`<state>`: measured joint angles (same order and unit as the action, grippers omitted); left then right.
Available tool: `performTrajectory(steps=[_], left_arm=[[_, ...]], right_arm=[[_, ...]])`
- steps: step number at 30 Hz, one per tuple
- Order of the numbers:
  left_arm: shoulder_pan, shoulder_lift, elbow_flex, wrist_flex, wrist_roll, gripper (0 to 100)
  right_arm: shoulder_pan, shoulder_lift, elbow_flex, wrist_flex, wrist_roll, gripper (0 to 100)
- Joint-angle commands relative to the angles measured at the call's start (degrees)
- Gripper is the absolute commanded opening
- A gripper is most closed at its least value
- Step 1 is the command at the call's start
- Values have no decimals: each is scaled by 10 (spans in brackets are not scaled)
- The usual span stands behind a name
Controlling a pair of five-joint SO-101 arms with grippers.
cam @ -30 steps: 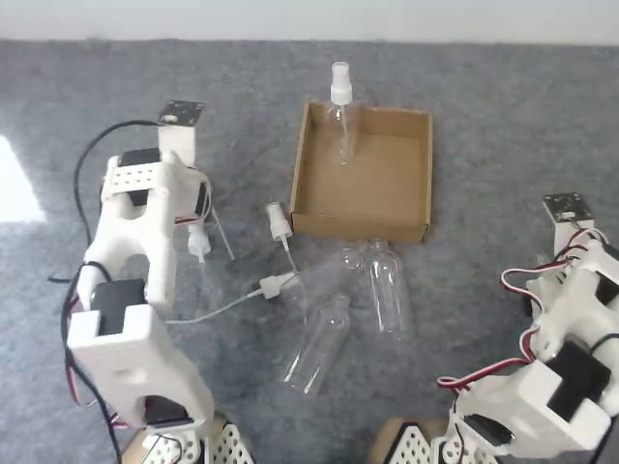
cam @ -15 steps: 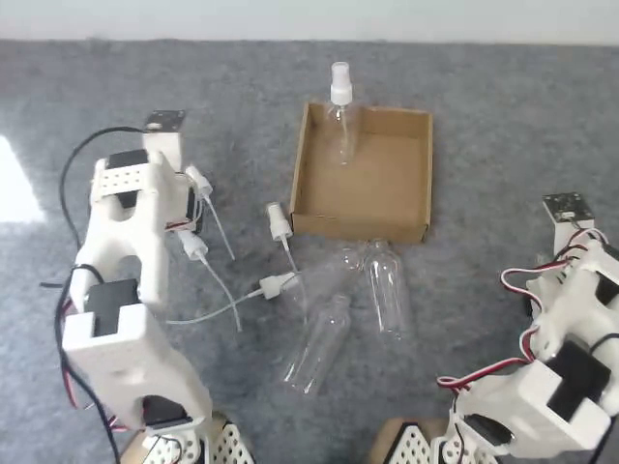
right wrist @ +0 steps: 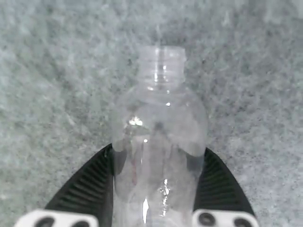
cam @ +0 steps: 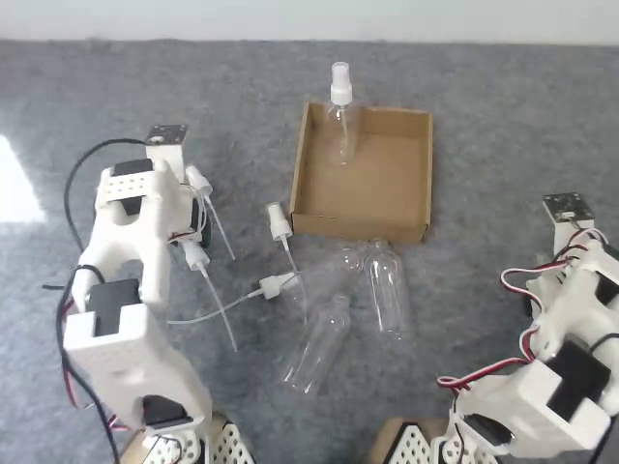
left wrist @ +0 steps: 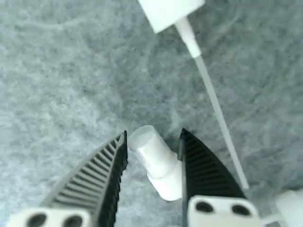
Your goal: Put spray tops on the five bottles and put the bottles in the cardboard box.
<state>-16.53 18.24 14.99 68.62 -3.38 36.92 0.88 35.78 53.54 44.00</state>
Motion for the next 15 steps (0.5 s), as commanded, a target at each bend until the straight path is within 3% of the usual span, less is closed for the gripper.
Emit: performTrajectory(steps=[1, 8, 15], left_arm=[[5, -6, -3, -6, 21, 191], [19, -4, 15, -12, 13, 182], [44, -10, 13, -34, 12, 28]], right_arm=[[6, -1, -32, -6, 8, 113], [6, -1, -32, -6, 8, 113], [8, -1, -32, -6, 8, 113]])
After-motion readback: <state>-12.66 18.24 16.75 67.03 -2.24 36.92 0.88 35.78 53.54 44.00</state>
